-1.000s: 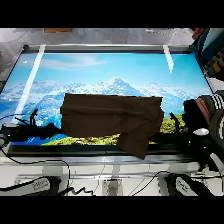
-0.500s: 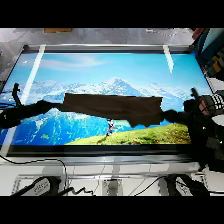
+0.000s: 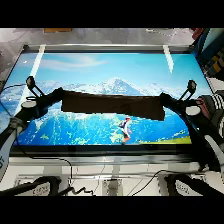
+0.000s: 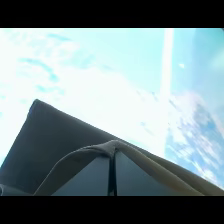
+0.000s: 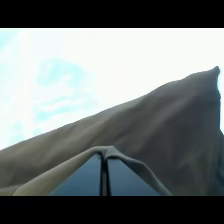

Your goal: Fold the clothes and pants, and hang the long-sleeved shirts on hangers.

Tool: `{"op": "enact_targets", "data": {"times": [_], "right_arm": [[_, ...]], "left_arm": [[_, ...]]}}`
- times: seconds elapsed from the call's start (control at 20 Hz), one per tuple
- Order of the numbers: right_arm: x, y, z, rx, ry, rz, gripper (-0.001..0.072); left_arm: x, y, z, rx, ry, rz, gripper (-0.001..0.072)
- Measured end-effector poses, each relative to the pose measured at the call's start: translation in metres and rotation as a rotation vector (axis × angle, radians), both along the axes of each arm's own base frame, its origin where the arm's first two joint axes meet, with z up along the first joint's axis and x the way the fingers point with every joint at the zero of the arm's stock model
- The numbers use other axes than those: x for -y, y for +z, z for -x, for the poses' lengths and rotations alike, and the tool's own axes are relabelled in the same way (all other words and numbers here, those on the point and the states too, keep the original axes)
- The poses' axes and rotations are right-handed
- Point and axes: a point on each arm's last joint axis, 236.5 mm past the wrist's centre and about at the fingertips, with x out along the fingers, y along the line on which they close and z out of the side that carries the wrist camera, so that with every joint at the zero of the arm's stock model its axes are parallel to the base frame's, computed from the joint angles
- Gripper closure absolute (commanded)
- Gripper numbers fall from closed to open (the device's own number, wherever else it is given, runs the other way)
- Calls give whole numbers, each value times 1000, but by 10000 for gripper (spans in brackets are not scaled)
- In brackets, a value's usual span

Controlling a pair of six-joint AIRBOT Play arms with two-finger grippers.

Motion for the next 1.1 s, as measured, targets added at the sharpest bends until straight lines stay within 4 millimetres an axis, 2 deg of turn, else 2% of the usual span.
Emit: {"op": "enact_targets", "data": {"times": [0.25, 0.3, 0.35, 0.4, 0.45, 0.55, 0.6, 0.65, 0.85, 0.95, 1.05, 1.1], "right_arm": [[2, -32, -33, -48, -33, -6, 695], [1, -37, -37, -56, -34, -7, 635], [1, -40, -42, -60, -35, -8, 441], [1, -43, -45, -64, -34, -8, 224], [0, -46, -46, -71, -29, -9, 135], [-4, -50, -47, -85, -14, -14, 135], [-6, -52, -45, -95, 0, -12, 136], [-7, -53, -44, -103, 13, -9, 137], [-20, -65, -31, -163, 108, 19, 140], [-25, -71, -23, -194, 154, 31, 141], [-29, -72, -19, -211, 188, 42, 159], [-31, -71, -19, -215, 201, 44, 169]], "left_arm": [[-6, -35, -7, -53, 80, -19, 695], [-7, -37, -8, -56, 87, -20, 635], [-7, -39, -10, -57, 92, -23, 385], [-9, -38, -12, -54, 100, -26, 29], [-10, -37, -14, -49, 104, -27, 4], [-10, -33, -17, -42, 104, -25, 14], [-11, -30, -18, -36, 102, -23, 36], [-13, -28, -18, -32, 93, -27, 89], [-27, -27, -12, -54, 41, 17, 94], [-37, -33, -5, -88, -5, 54, 133], [-44, -43, 7, -153, -81, 56, 130], [-47, -51, 14, -208, -123, 44, 69]]}}
